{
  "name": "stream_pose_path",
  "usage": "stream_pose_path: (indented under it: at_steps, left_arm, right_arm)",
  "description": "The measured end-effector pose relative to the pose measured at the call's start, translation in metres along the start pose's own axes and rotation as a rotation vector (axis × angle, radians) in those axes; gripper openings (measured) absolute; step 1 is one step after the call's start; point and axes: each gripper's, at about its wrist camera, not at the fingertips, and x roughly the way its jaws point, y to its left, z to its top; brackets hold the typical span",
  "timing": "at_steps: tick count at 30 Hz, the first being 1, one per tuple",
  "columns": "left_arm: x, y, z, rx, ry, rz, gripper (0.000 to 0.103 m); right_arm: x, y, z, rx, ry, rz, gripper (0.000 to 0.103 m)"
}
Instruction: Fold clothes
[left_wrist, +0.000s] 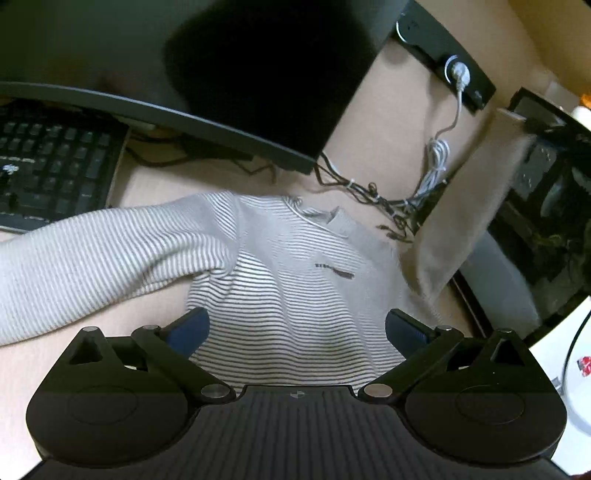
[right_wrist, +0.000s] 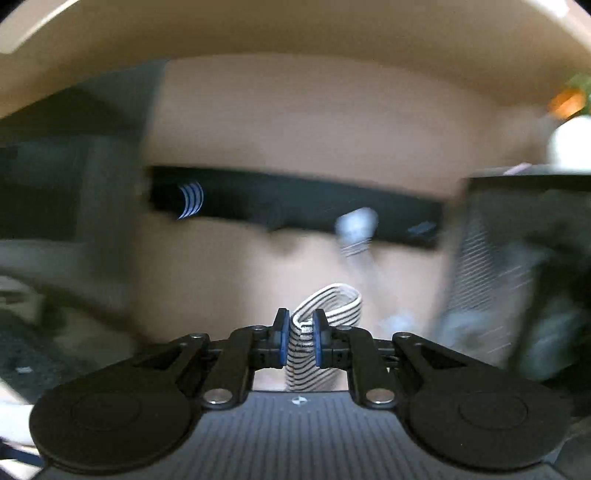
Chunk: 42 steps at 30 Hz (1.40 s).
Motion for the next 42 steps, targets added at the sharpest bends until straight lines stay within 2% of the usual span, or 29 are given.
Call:
stream_pose_path:
  at_steps: [7, 12, 13, 16, 20, 24, 26, 28, 31, 35, 38, 42]
  left_arm:
    - [-0.012, 0.016, -0.008, -0.060, -0.009, 0.049, 0.103]
    - [-0.015, 0.025, -0.012, -0.091, -0.006, 0.075, 0.103]
    - [-0.015, 0.025, -0.012, -0.093, -0.006, 0.081, 0.103]
    - [-0.013, 0.029, -0.010, -0.108, -0.003, 0.096, 0.103]
    - [-0.007, 0.036, -0.006, -0.144, 0.006, 0.104, 0.103]
    - [-0.005, 0.037, -0.001, -0.149, 0.026, 0.098, 0.103]
    - [0.002, 0.028, 0.005, -0.117, 0.027, 0.074, 0.103]
    - [0.008, 0.019, 0.011, -0.082, 0.027, 0.050, 0.103]
    - [0.020, 0.004, 0.020, -0.024, 0.025, 0.027, 0.103]
    - [0.051, -0.011, 0.036, 0.067, 0.015, 0.078, 0.102]
    - [0.074, -0.014, 0.049, 0.102, 0.025, 0.136, 0.095]
    - [0.104, -0.010, 0.056, 0.112, 0.066, 0.241, 0.083]
  right_arm:
    - [0.037, 0.082, -0.038, -0.062, 0.122, 0.223, 0.012]
    - [0.062, 0.111, -0.055, -0.042, 0.166, 0.334, 0.016]
    - [0.065, 0.112, -0.056, -0.029, 0.172, 0.350, 0.023]
    - [0.063, 0.108, -0.063, -0.018, 0.185, 0.376, 0.053]
    - [0.060, 0.083, -0.082, 0.007, 0.238, 0.338, 0.060]
    - [0.062, 0.048, -0.116, 0.095, 0.348, 0.231, 0.063]
    - [0.061, 0.037, -0.132, 0.119, 0.386, 0.177, 0.063]
    - [0.054, 0.025, -0.149, 0.084, 0.400, 0.104, 0.063]
    - [0.051, 0.025, -0.166, -0.068, 0.390, 0.004, 0.063]
    - [0.051, 0.027, -0.176, -0.244, 0.374, -0.056, 0.070]
    - [0.049, 0.017, -0.175, -0.259, 0.365, -0.066, 0.070]
    - [0.051, 0.006, -0.174, -0.210, 0.360, -0.051, 0.070]
